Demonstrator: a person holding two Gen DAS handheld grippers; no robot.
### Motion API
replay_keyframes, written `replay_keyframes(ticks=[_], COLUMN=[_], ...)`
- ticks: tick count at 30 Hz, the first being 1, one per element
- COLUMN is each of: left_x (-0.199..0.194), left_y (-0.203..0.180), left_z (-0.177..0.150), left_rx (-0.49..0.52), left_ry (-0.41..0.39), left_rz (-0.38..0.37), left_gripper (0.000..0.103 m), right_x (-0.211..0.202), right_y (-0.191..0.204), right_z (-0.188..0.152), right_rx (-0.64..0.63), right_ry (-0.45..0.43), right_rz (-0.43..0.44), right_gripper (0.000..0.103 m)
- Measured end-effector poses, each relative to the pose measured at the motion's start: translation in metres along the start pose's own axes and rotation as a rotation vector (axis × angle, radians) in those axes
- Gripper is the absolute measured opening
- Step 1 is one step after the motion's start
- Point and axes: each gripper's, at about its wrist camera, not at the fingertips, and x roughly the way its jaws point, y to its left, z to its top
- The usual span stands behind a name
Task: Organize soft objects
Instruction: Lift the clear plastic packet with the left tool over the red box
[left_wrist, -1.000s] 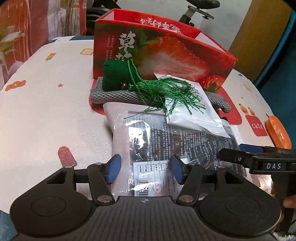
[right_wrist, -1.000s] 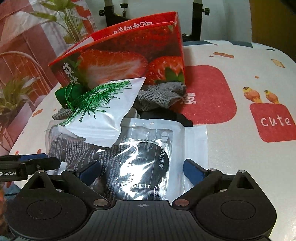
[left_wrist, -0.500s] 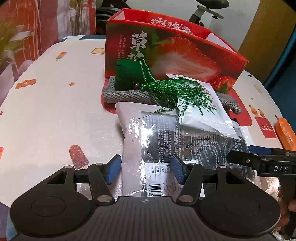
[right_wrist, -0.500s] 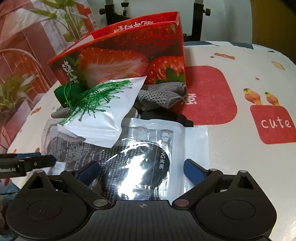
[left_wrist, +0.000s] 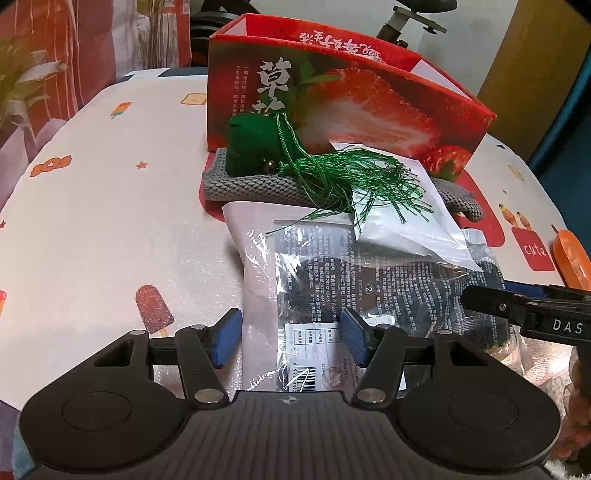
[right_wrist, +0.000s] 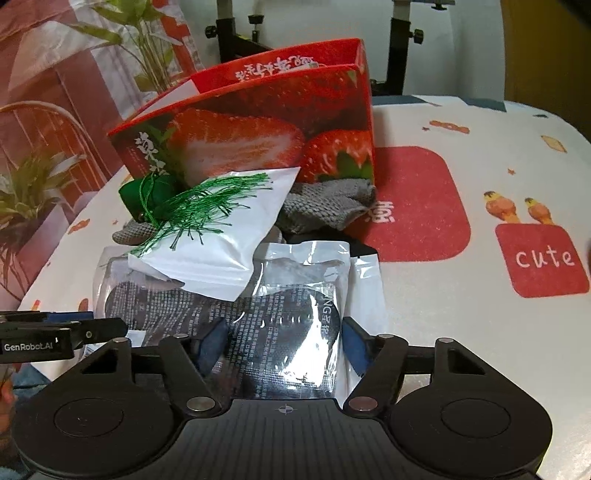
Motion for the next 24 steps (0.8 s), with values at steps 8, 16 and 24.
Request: replay_keyframes(ticks=[8, 16, 24], left_x=[-0.003, -0.025, -0.064], left_y=[0.003, 0.006, 0.011], left_z=[0.000, 0.002, 0.013], left_rx=[-0.007, -0.027, -0.033], left_ry=[-0.018, -0.119, -0.283], left_rz=[-0.021, -0.048, -0.064], left_gripper=[0.062, 0.062, 0.062], right_x=[-0.015, -0.044, -0.065], right_y=[0.010, 0.034, 0.033], right_z=[0.005, 0.018, 0.043], right_rx=[-0.061, -0.202, -0.218], right_ry=[-0.046, -0.159, -0.249], right_rz=[-0.007, 0.001, 0.036], right_gripper=[0.050, 0.045, 0.033])
